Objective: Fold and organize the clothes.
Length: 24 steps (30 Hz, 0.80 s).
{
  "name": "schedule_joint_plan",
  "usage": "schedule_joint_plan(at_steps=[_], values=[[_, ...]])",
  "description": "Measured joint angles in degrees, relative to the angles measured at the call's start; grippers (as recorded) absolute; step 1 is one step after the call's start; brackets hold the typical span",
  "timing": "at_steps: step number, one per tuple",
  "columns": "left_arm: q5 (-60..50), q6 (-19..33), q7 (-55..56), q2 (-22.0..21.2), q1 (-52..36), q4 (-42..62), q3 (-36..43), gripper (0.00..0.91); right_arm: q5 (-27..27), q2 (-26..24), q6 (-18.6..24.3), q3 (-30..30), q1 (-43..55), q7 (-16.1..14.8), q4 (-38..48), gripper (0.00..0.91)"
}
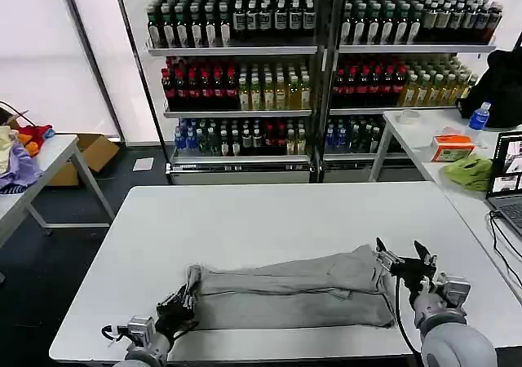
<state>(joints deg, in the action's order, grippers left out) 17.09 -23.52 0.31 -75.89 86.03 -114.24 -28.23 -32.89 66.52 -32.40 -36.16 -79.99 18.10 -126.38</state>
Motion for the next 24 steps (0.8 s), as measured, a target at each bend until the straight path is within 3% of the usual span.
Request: schedule_joint_plan(at_steps=[8,19,24], values=[[2.31,-0.27,0.61,2.57,-1.7,-1.06,-5.24,0.0,-0.27,-0.24,-0.14,0.96,1.39,0.46,0.53,0.907],[7.14,-0.5,-0.9,18.33,-3.49,3.14,-24.63,0.0,-0.22,0.69,-0.26,2.24,2.84,0.79,1.18,0.907],[7.58,-1.14,-1.02,21.6,-2.7,2.44,-27.87,0.0,0.04,1.39,-0.15,1.99,2.25,0.83,0.68,0.907]])
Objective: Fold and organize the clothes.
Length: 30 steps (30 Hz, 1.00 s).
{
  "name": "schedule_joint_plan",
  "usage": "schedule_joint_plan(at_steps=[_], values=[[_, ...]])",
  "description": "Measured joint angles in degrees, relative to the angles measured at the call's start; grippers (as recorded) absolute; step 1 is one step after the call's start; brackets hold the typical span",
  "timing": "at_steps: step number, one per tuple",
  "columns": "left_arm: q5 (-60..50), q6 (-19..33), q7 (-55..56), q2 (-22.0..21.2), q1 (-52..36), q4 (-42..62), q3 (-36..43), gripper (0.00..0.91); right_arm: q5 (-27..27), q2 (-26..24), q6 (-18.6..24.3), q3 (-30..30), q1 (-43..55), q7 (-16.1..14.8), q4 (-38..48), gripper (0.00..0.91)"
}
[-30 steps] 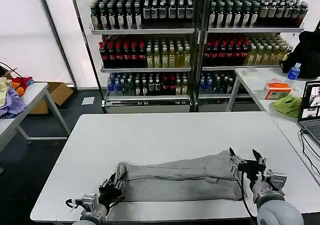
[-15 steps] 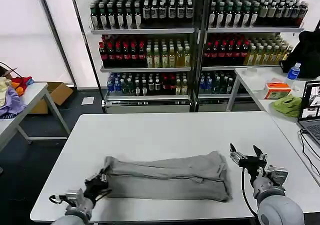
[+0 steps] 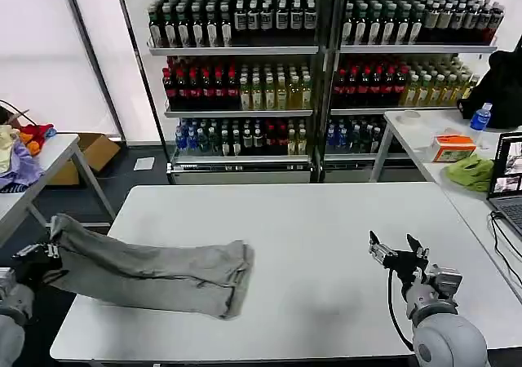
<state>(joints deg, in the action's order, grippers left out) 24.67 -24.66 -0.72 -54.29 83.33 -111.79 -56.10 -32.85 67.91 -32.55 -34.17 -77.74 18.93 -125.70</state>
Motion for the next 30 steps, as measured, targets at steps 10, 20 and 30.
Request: schedule_joint_plan(at_steps=[10,20,30], values=[[-3.15,-0.73,0.77,-4.44,0.71,-4.87,8.72,0.0,1.25,1.55,0.48,-1.25,-3.06,0.06,-1.79,0.907],[-6.54,-2.99,2.44,-11.85,-1.72,-8.05,24.11,0.0,2.51,3.39,0.82,-2.24,-6.42,0.19,-3.25,0.907],[-9.95,-4.34,2.77,-16.62,-4.19,-7.64,35.73,0.0,3.97,5.23,0.94,-2.19,-9.11,0.13,-4.67,0.907]])
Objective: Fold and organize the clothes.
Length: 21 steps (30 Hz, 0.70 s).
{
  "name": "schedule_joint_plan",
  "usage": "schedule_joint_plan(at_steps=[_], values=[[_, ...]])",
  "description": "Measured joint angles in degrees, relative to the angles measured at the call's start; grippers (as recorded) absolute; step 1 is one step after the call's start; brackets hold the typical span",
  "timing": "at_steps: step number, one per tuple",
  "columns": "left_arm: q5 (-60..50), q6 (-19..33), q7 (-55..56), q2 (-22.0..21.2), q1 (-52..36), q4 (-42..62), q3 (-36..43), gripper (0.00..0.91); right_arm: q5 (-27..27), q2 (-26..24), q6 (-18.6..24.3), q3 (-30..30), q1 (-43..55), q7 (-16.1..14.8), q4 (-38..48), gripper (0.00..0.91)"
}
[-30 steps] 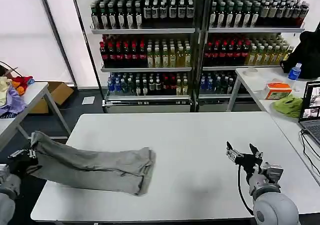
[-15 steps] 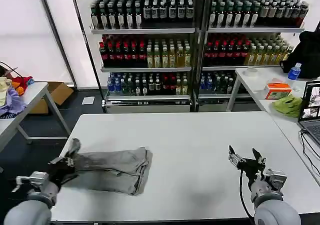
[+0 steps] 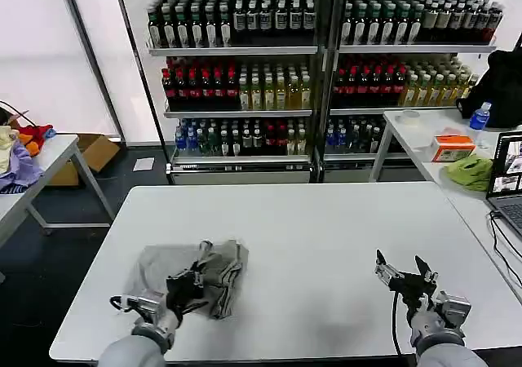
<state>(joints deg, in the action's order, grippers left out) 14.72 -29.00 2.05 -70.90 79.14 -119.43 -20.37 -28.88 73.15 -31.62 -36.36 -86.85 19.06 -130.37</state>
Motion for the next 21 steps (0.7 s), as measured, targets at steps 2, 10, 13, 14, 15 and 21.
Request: schedule_joint_plan(at_steps=[2,10,13,14,15,21], values=[[-0.33,-0.2,0.04,-0.47,-0.36,0.0,1.35,0.0,0.32,0.21,0.0,0.23,-0.38,-0.04,-0.25,0.907],[-2.09,-0.14,-0.49,-2.25,-1.77,2.2,3.79,0.907,0.87,0.51,-0.02,0.61,-0.78,-0.19,-0.78,0.907],[-2.42,0.26,-0.5,-2.96,-2.57,3.71,4.16,0.907,1.29,0.66,-0.01,0.97,-0.86,-0.31,-0.78,0.907],[-2.49,0.44,-0.52,-3.21,-2.83,4.27,4.34,0.907,1.37,0.66,0.0,1.03,-0.82,-0.35,-0.77,0.907],[-2.5,0.65,-0.54,-3.42,-3.01,4.76,4.65,0.907,1.42,0.62,0.0,1.07,-0.76,-0.36,-0.7,0.907],[-1.26,2.41,-0.19,-5.09,-3.56,6.75,6.38,0.907,1.53,0.44,0.0,1.54,-0.33,-0.38,-0.18,0.907]])
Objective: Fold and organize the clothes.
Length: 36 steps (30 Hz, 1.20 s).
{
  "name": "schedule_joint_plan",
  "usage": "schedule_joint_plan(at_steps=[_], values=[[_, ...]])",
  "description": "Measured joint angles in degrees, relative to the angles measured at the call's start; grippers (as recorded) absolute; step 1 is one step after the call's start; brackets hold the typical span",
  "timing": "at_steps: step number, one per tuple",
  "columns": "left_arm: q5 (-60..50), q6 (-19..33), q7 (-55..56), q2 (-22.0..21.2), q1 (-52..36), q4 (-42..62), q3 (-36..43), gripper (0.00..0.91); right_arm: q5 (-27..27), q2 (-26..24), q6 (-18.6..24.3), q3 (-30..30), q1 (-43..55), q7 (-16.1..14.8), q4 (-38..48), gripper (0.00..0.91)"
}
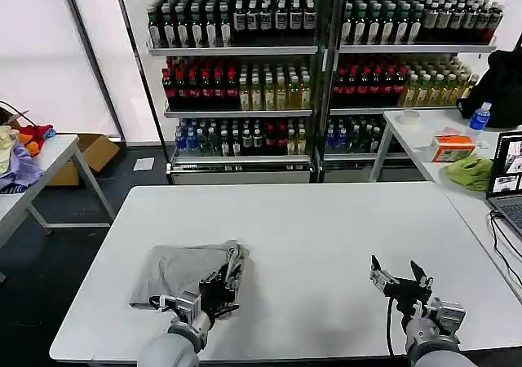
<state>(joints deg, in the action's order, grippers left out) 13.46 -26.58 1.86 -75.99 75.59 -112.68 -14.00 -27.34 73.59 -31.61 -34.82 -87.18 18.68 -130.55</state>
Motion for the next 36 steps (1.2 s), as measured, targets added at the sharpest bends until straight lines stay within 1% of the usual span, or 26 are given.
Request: schedule_joint_plan(at_steps=[5,10,14,18,22,27,36], values=[[3.52,0.39,0.99,-0.93,0.2,0.13,0.41,0.907,0.14,-0.24,0.0,0.8,0.85,0.02,0.71,0.907],[12.94,-1.12,3.26,-1.01,0.76,-3.42,-0.43,0.907,0.2,-0.76,-0.03,1.86,2.04,0.06,1.5,0.907],[20.56,-1.81,5.34,-0.36,0.77,-7.8,-2.61,0.907,0.2,-1.31,-0.05,3.0,3.17,-0.12,2.09,0.907],[23.83,-1.71,6.66,1.14,1.56,-9.86,-6.55,0.907,0.16,-1.86,-0.03,4.26,4.37,-0.2,2.79,0.907],[22.58,-0.44,6.52,3.19,2.62,-9.57,-11.41,0.907,0.11,-1.9,-0.01,5.42,5.59,-0.21,3.58,0.907],[18.4,0.98,5.93,5.1,3.98,-6.34,-17.09,0.907,0.12,-2.05,0.23,6.57,6.51,-0.26,4.52,0.907],[13.71,1.77,4.44,7.37,4.11,-0.6,-21.39,0.907,0.13,-2.19,0.2,7.04,7.35,-0.27,4.82,0.907]])
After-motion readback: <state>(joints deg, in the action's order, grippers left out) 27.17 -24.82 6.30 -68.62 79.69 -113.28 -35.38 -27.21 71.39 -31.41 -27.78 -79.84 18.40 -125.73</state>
